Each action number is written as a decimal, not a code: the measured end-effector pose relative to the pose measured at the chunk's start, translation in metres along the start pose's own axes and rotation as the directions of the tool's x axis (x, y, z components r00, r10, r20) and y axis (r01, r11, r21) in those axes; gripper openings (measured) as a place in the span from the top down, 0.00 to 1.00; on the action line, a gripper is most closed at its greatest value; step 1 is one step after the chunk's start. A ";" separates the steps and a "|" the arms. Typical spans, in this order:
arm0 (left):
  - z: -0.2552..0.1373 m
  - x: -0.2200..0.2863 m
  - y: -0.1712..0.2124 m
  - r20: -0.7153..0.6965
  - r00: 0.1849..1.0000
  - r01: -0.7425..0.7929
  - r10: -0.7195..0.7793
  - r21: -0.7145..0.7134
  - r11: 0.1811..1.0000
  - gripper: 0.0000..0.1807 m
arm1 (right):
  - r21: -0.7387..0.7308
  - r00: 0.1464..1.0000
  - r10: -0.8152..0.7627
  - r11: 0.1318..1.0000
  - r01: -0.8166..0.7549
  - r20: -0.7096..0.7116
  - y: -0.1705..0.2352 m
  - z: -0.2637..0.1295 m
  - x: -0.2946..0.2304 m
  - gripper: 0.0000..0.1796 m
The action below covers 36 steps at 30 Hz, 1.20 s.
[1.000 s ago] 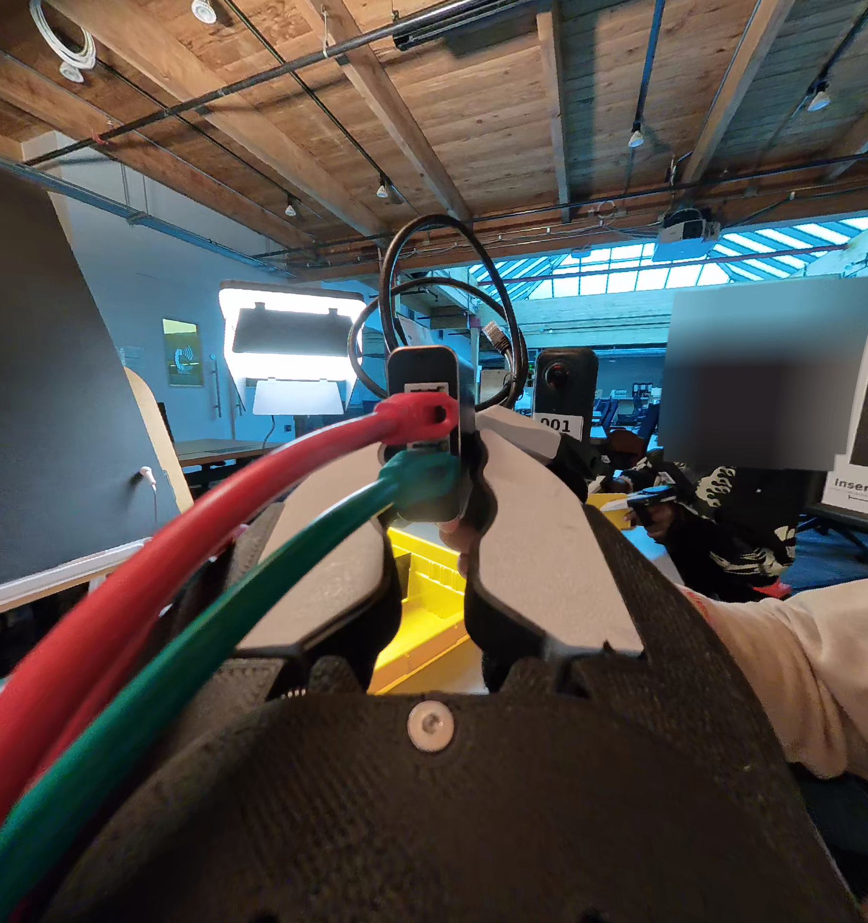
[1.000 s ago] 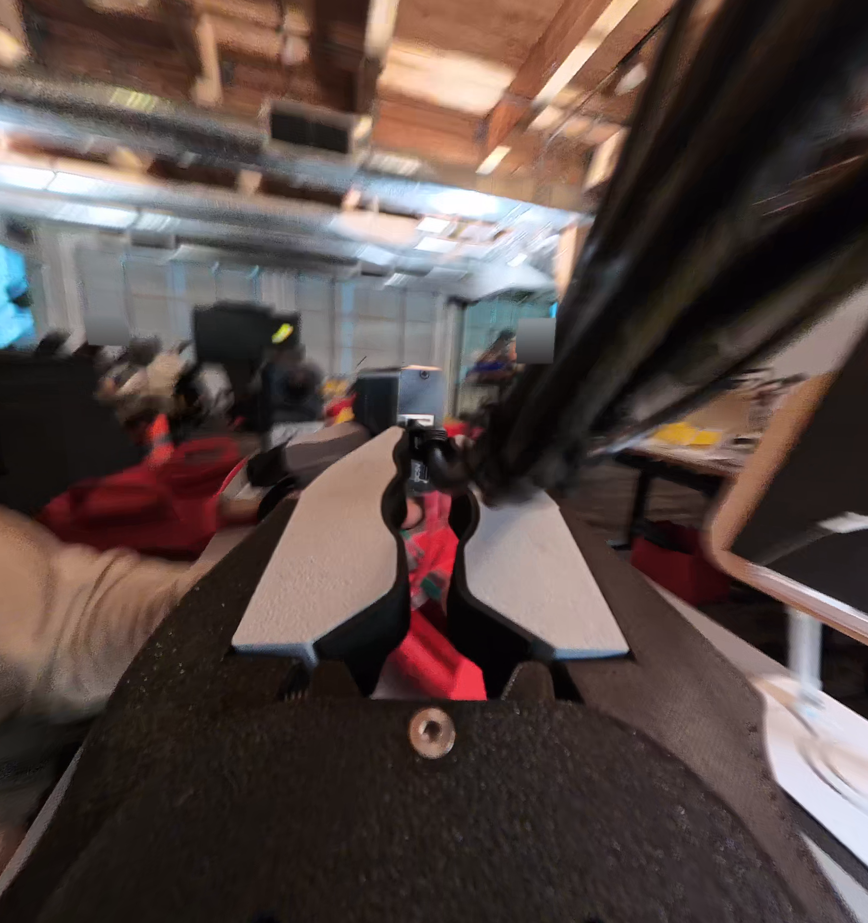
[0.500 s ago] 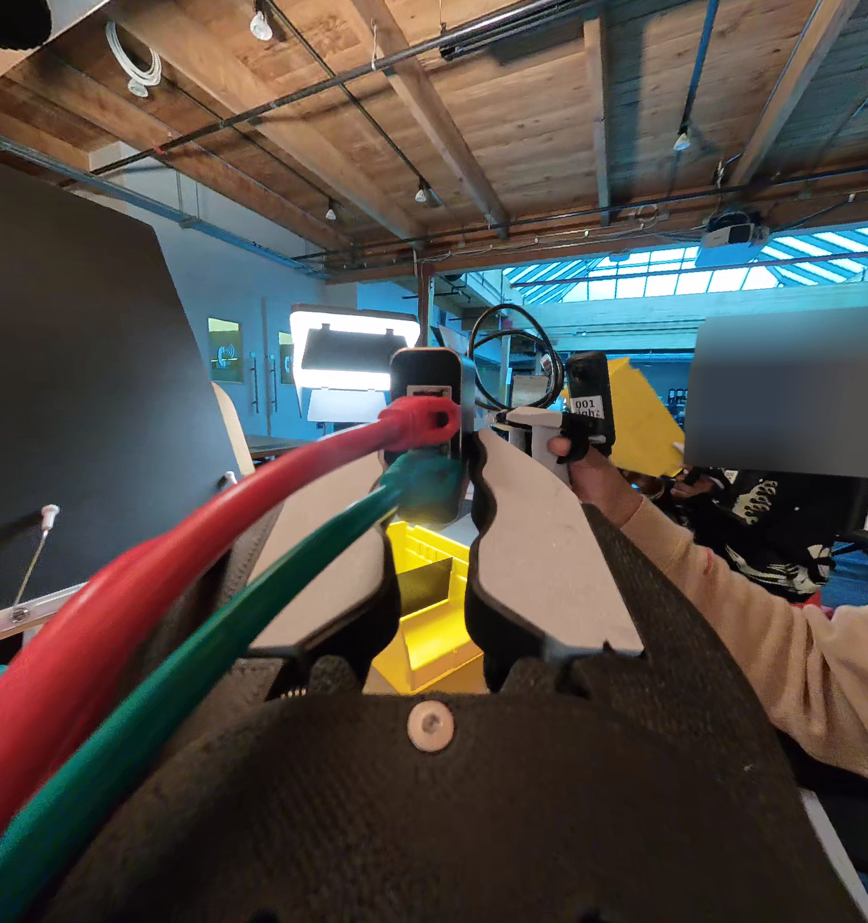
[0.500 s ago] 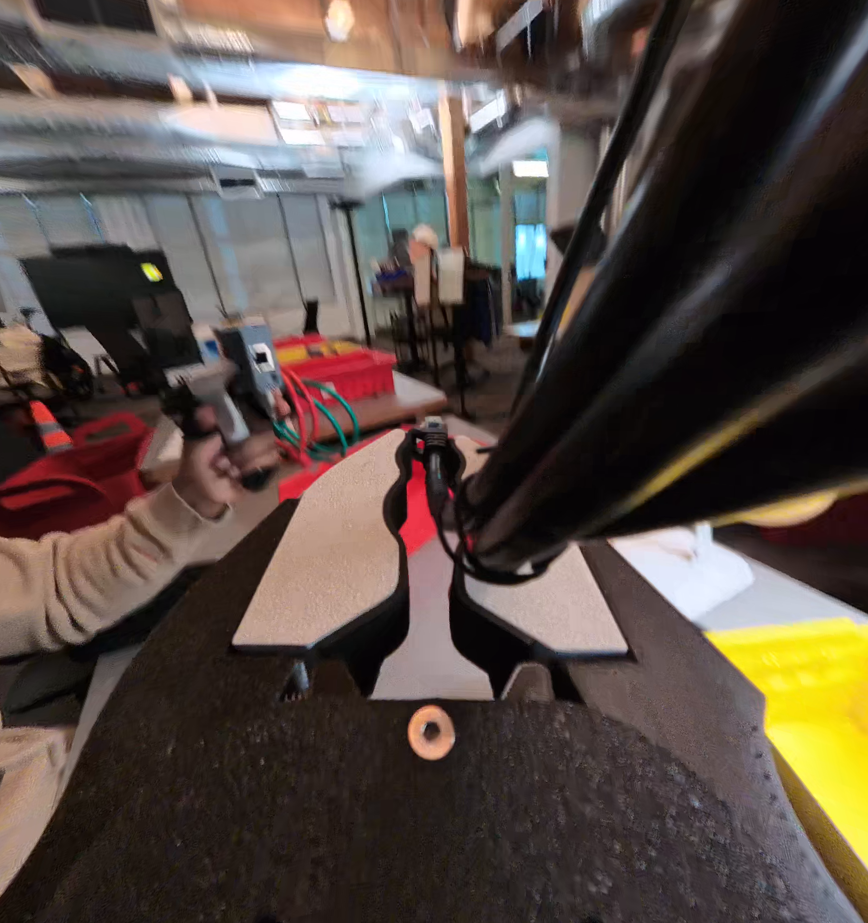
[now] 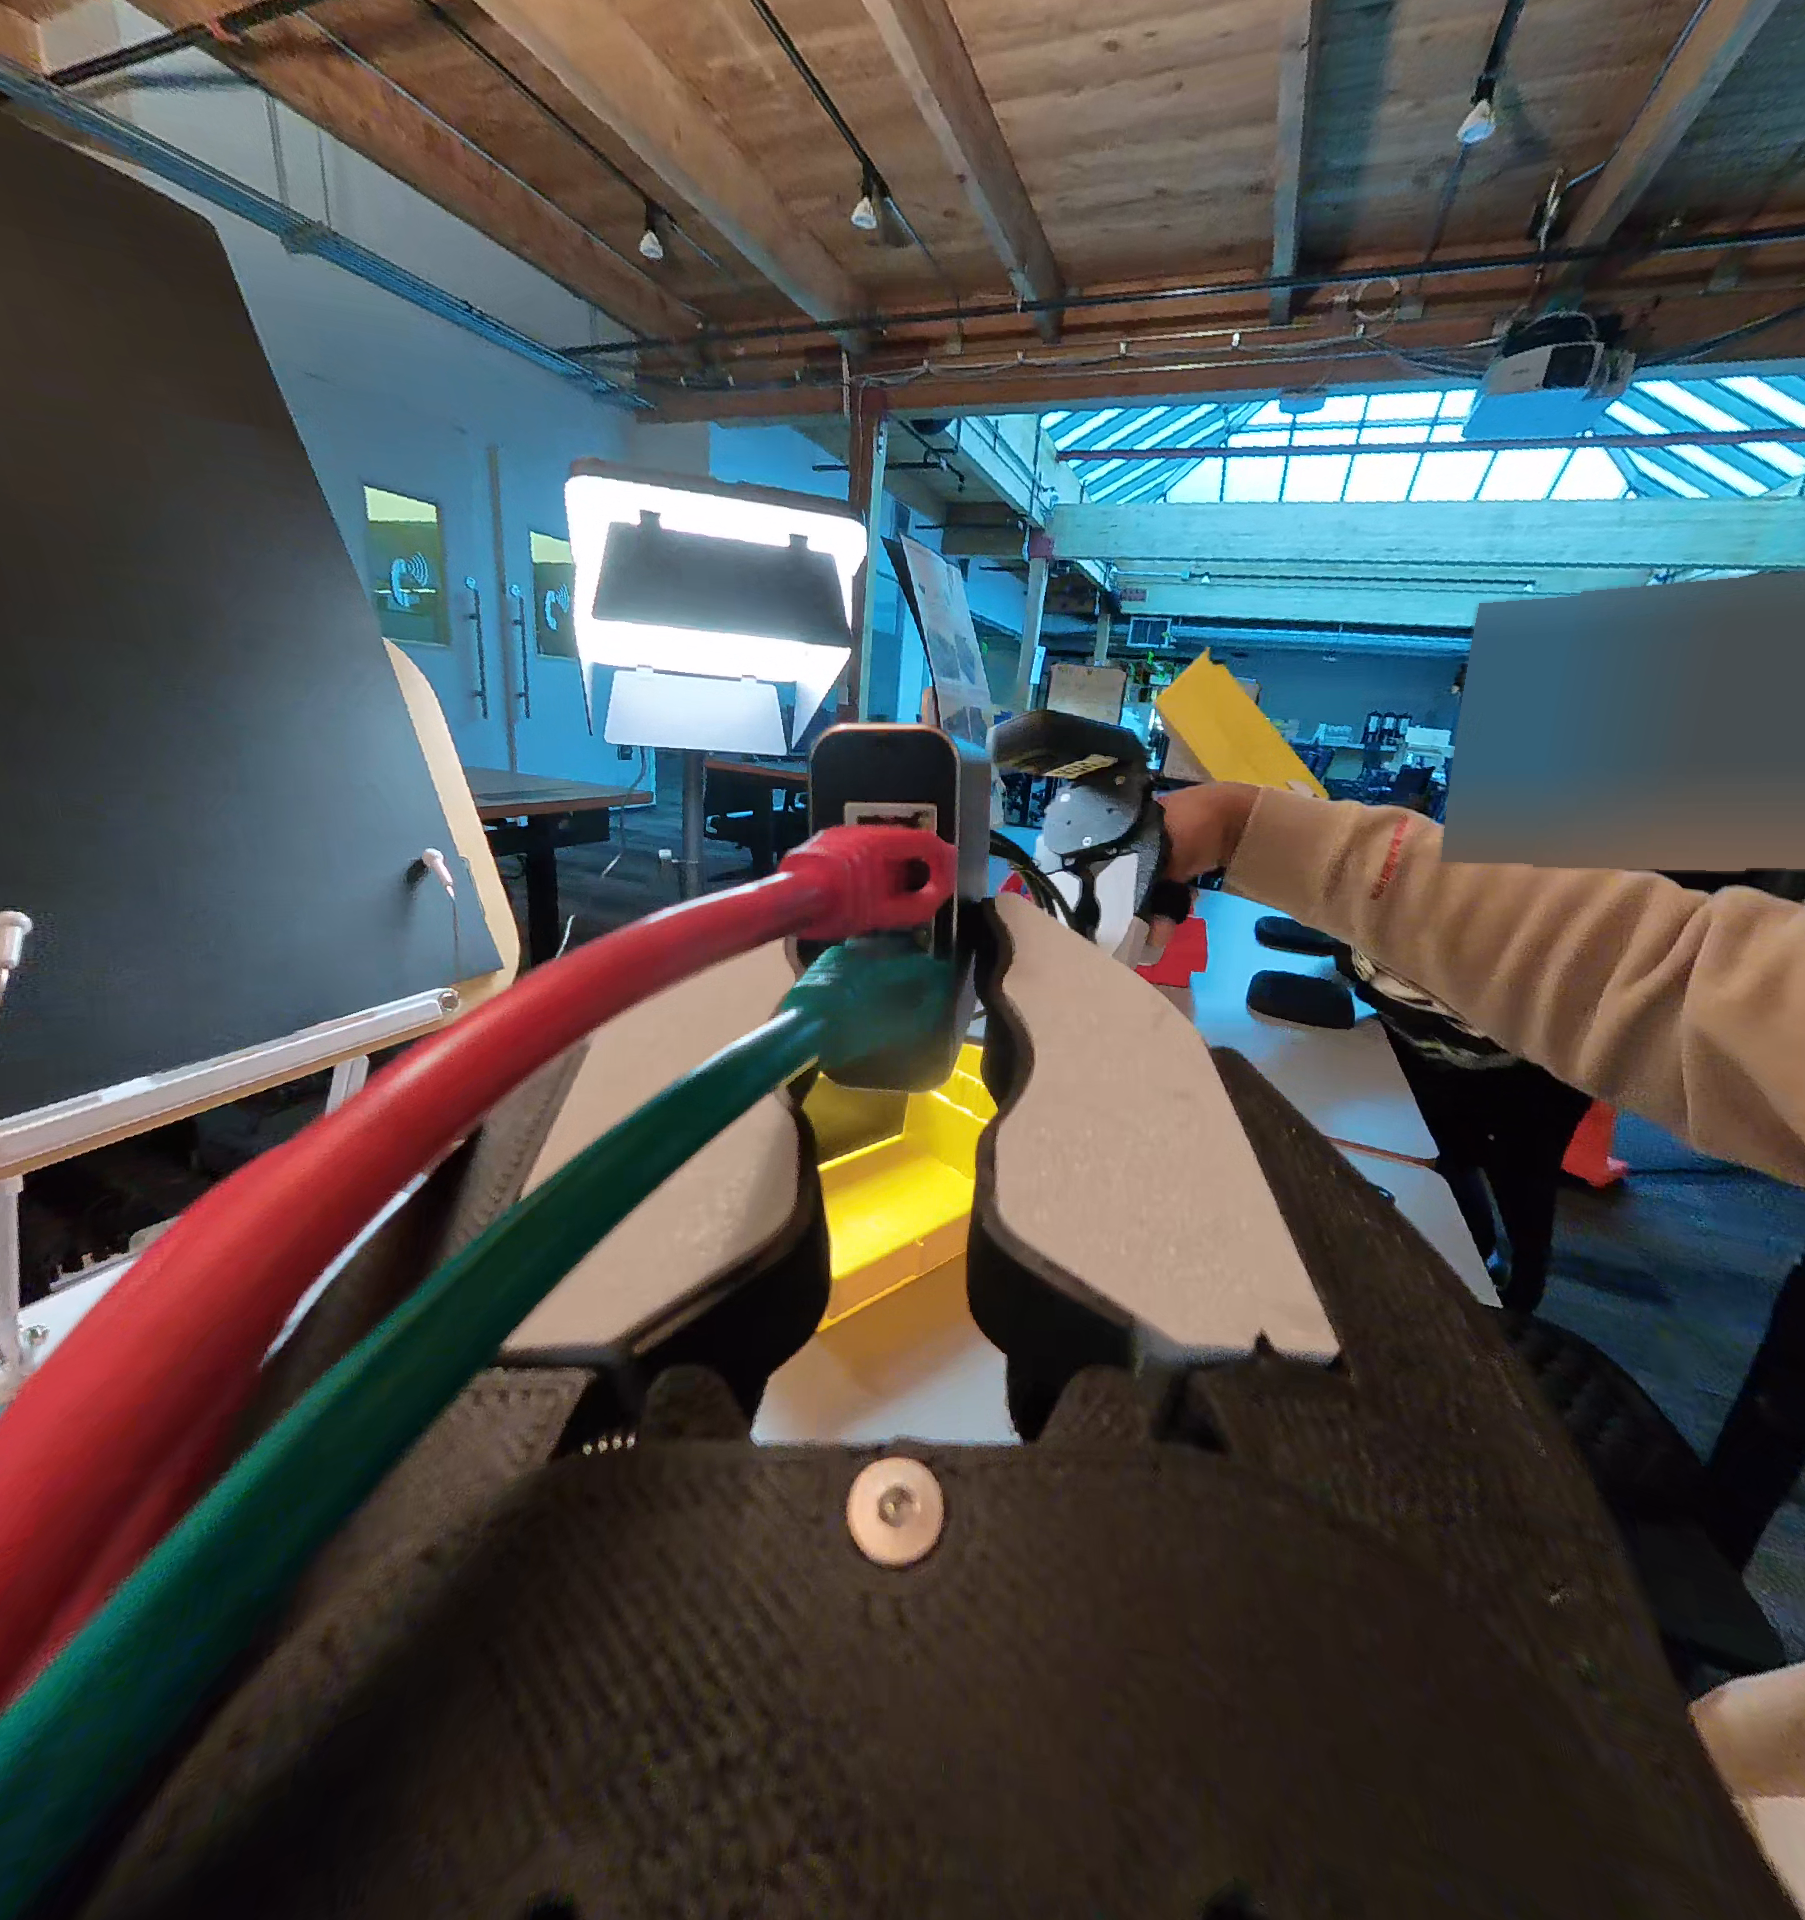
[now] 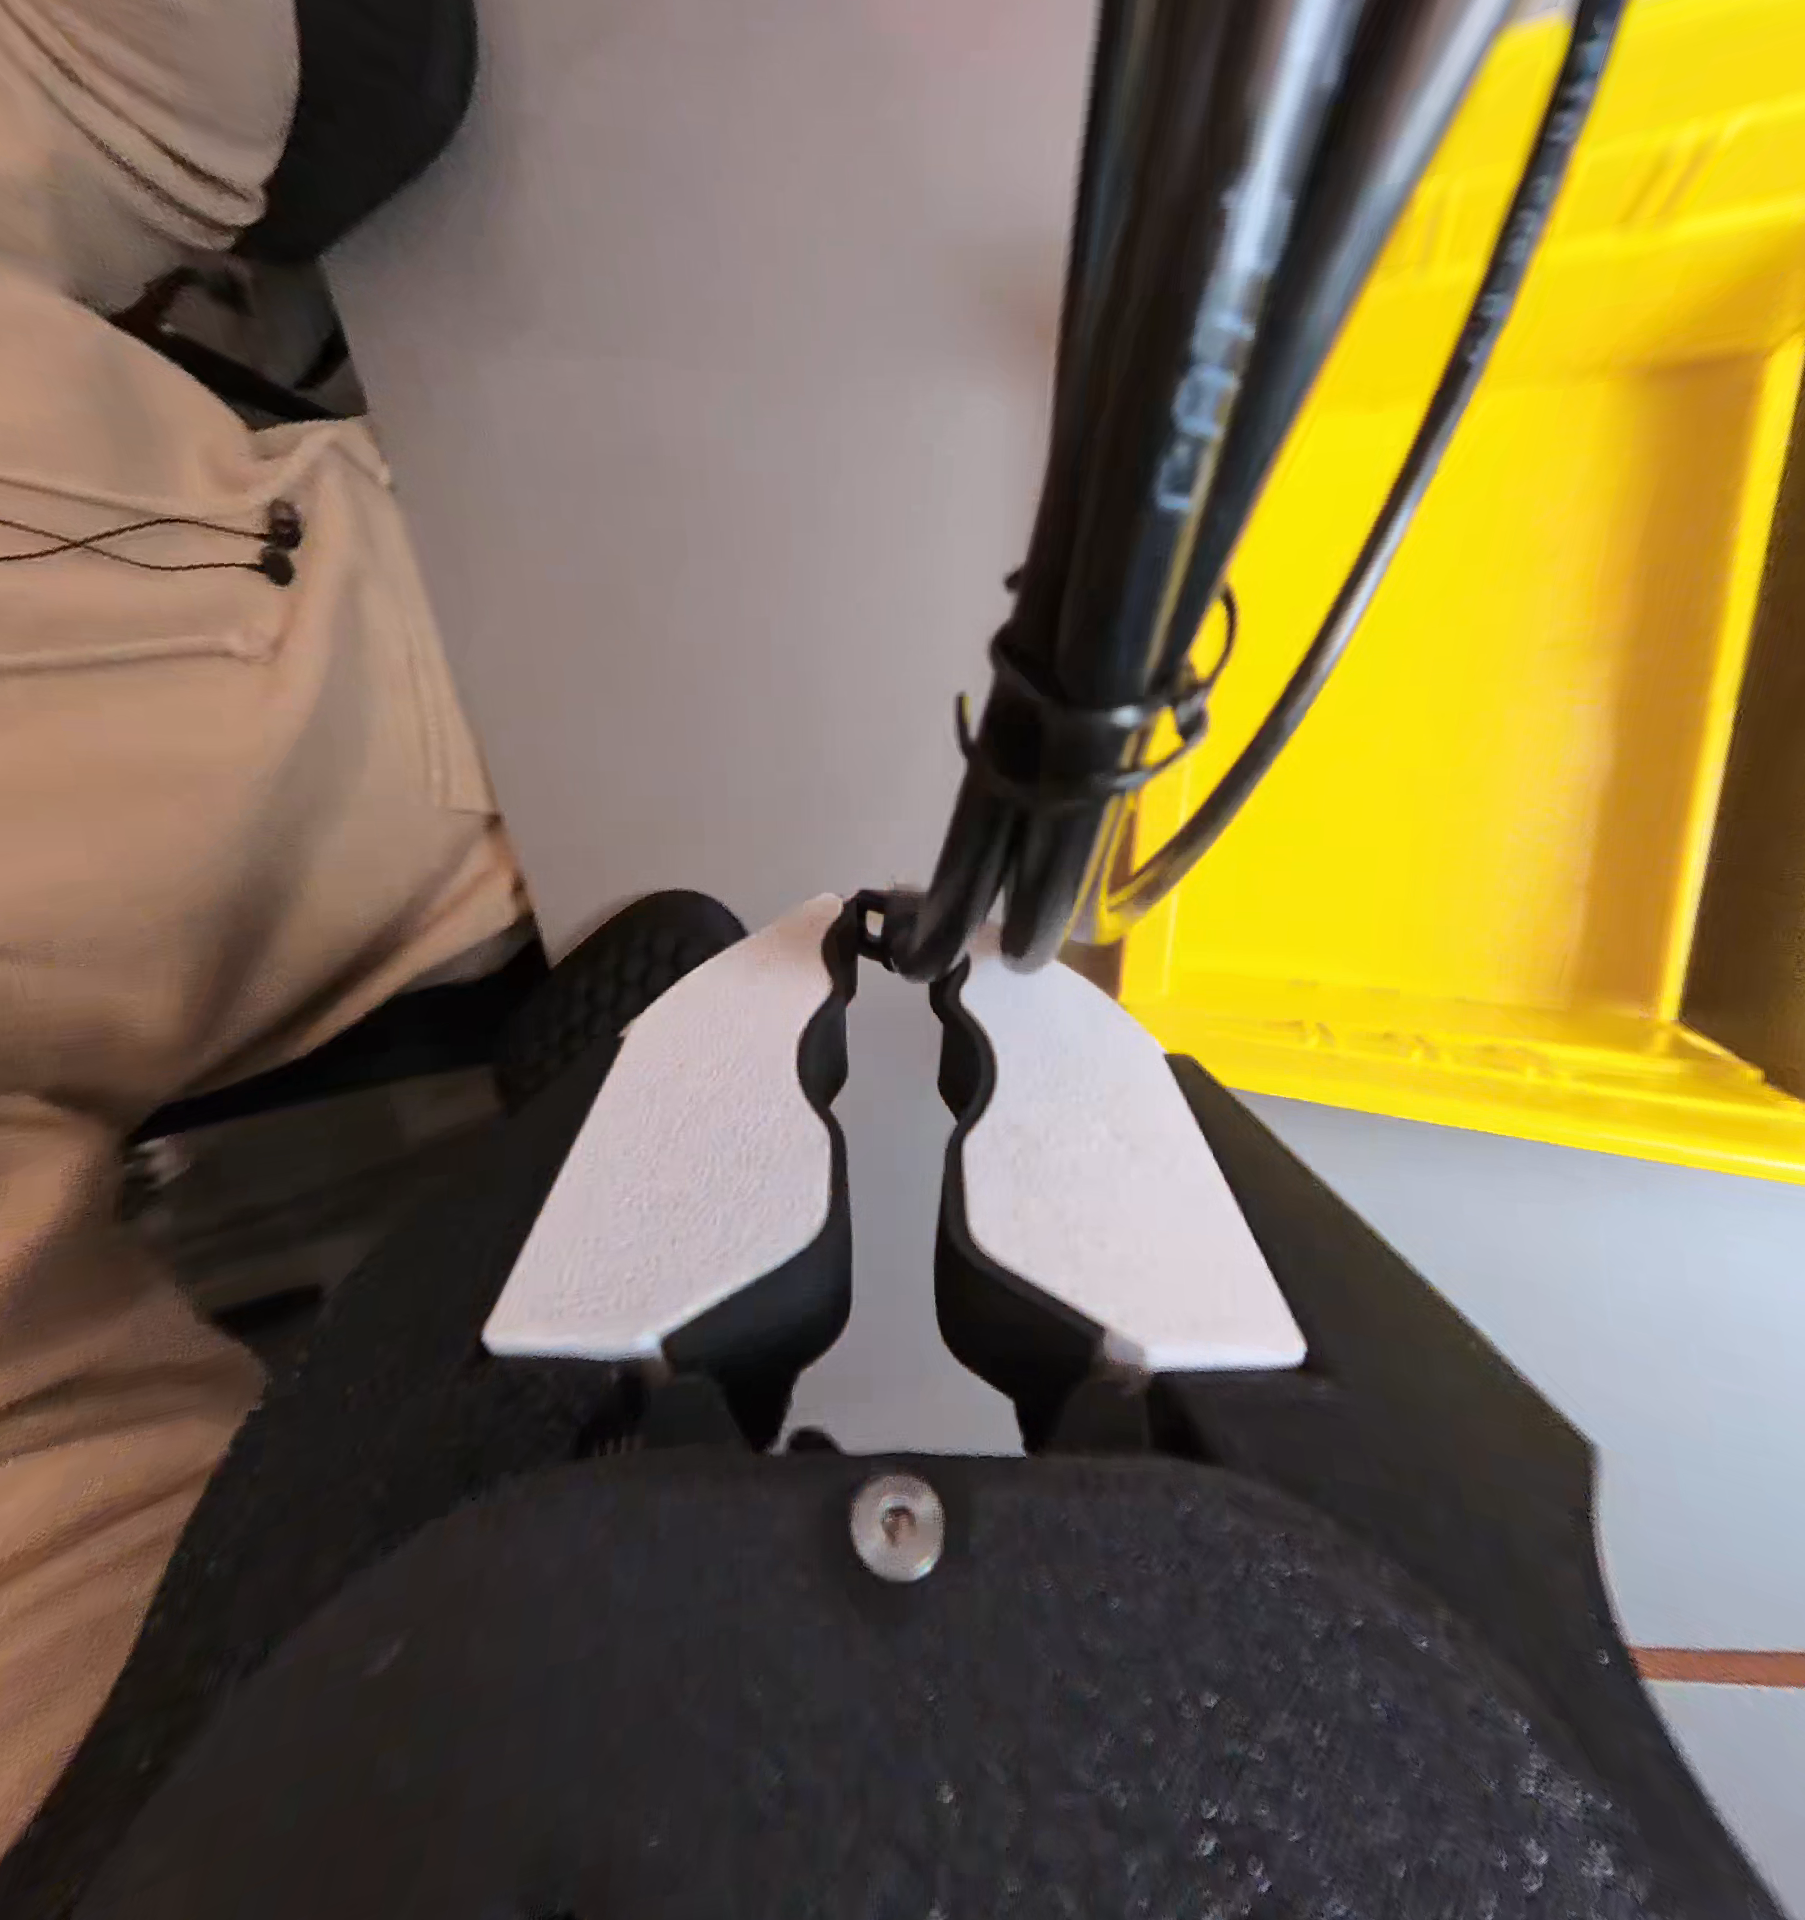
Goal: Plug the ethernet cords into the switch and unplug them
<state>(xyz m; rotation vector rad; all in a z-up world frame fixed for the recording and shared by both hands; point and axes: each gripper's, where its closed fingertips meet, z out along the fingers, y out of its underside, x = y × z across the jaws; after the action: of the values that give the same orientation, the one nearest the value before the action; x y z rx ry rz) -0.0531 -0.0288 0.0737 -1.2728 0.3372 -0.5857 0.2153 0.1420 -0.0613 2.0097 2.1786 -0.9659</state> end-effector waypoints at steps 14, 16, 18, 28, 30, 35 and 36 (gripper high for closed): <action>0.002 -0.003 0.013 -0.014 1.000 0.018 -0.018 -0.044 0.999 0.85 | -0.319 0.948 0.319 0.897 -0.305 -0.009 0.010 0.057 0.096 0.93; 0.003 -0.005 0.015 -0.013 1.000 0.024 -0.025 -0.046 0.999 0.85 | -0.306 0.951 0.304 0.901 -0.306 -0.058 0.010 0.057 0.105 0.92; 0.004 -0.007 0.018 -0.009 1.000 0.028 -0.029 -0.051 0.998 0.85 | -0.246 0.954 0.260 0.925 -0.290 -0.146 0.004 0.047 0.119 0.84; 0.012 -0.012 0.044 0.003 0.997 0.071 -0.071 -0.165 0.984 0.85 | 0.419 0.826 -0.023 0.853 0.309 -0.563 -0.129 -0.041 0.063 0.68; 0.015 -0.008 0.060 -0.020 0.995 0.087 -0.095 -0.248 0.965 0.85 | 0.492 0.843 -0.123 0.764 0.417 -0.523 -0.153 -0.022 0.010 0.69; 0.018 0.014 0.115 -0.106 0.986 0.054 -0.127 -0.522 0.851 0.85 | 0.541 0.843 -0.355 0.650 0.534 -0.405 -0.192 0.045 -0.086 0.71; 0.018 0.017 0.126 -0.116 0.986 0.033 -0.118 -0.564 0.825 0.85 | 0.526 0.840 -0.382 0.657 0.540 -0.385 -0.198 0.057 -0.096 0.71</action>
<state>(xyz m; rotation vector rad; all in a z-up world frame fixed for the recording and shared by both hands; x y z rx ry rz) -0.0015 -0.0029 -0.0405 -1.8241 0.6164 -0.6762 0.0295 0.0349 0.0158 1.8529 2.9006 -1.8011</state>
